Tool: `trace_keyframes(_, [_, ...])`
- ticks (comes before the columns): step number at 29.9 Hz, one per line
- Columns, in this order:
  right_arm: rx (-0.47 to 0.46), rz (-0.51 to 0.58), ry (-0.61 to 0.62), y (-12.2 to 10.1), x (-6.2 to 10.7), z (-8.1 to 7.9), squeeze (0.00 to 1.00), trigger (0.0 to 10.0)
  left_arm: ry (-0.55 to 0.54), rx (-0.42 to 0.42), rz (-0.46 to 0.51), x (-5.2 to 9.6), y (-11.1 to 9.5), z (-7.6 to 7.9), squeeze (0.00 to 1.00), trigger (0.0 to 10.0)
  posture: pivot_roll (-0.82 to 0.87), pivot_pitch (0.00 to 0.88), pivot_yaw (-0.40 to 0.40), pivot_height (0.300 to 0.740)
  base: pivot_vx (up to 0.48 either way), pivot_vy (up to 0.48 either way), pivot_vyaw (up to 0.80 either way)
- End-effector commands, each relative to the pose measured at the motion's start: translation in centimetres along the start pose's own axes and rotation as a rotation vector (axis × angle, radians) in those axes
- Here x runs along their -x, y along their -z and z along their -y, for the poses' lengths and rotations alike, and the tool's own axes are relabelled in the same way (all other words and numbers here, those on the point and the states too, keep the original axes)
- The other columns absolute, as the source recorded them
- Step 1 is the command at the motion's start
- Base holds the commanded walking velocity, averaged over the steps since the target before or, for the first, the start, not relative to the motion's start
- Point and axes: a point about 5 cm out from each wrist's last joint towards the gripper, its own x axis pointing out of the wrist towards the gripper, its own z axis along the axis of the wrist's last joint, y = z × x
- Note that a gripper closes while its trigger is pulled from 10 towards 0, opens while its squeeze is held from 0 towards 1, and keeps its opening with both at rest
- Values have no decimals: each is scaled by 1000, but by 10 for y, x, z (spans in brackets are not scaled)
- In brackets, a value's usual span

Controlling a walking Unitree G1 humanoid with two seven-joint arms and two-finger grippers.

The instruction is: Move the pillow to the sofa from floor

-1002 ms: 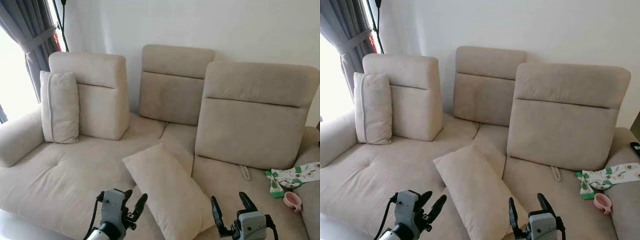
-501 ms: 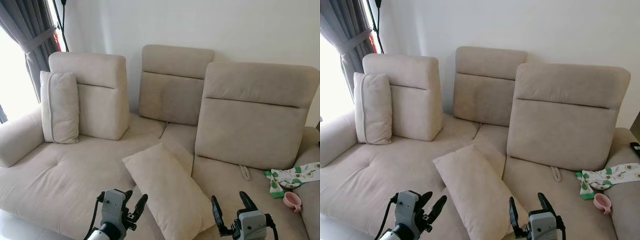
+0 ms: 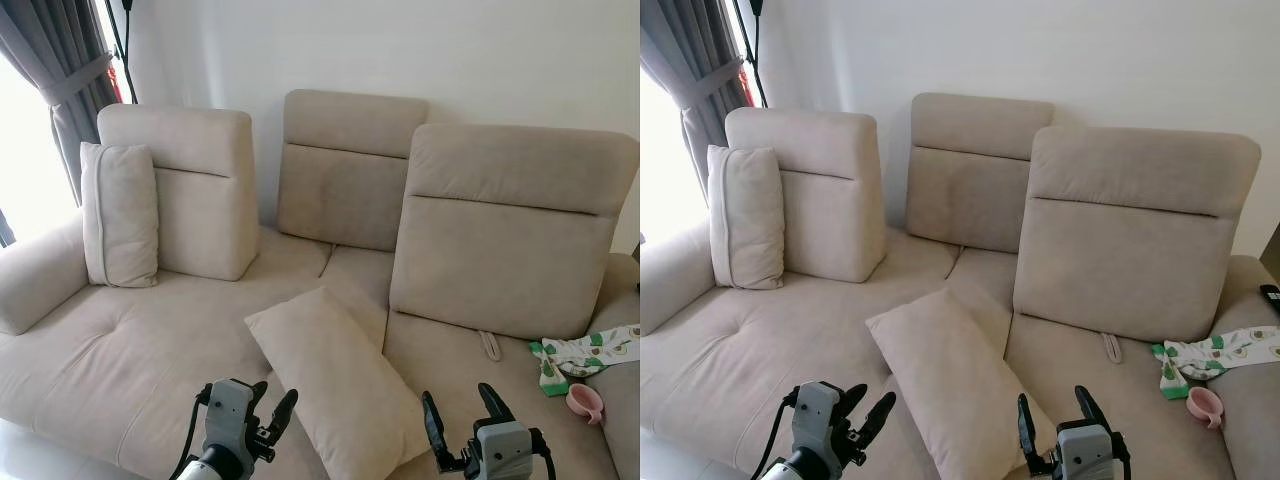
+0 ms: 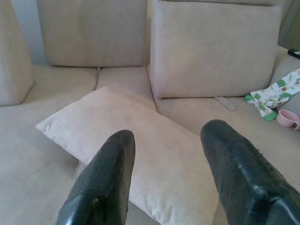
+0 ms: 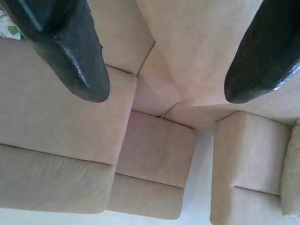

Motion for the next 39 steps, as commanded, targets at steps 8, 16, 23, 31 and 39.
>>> trace_keyframes(8, [5, 0, 0, 1, 0, -1, 0, 10000, 1, 6, -18, 1, 2, 0, 0, 10000, 10, 0, 32, 740, 0, 0, 0])
trace_keyframes(16, [5, 4, 0, 1, -1, -2, 0, 10000, 4, 6, -17, 1, 1, 0, 0, 10000, 11, 0, 32, 740, 0, 0, 0])
trace_keyframes(23, [6, 5, 0, 1, -2, -2, 0, 10000, 6, 6, -17, -1, 1, 0, 0, 10000, 9, 0, 34, 740, 0, 0, 0])
trace_keyframes(31, [7, 9, -3, 0, -4, -3, 0, 10000, 6, 9, -17, -1, 0, 0, 0, 10000, 11, 0, 34, 740, 0, 0, 0])
trace_keyframes(39, [7, 10, -1, 2, -6, -3, 0, 10000, 5, 8, -16, -3, 0, -1, 0, 10000, 12, 0, 35, 740, 0, 0, 0])
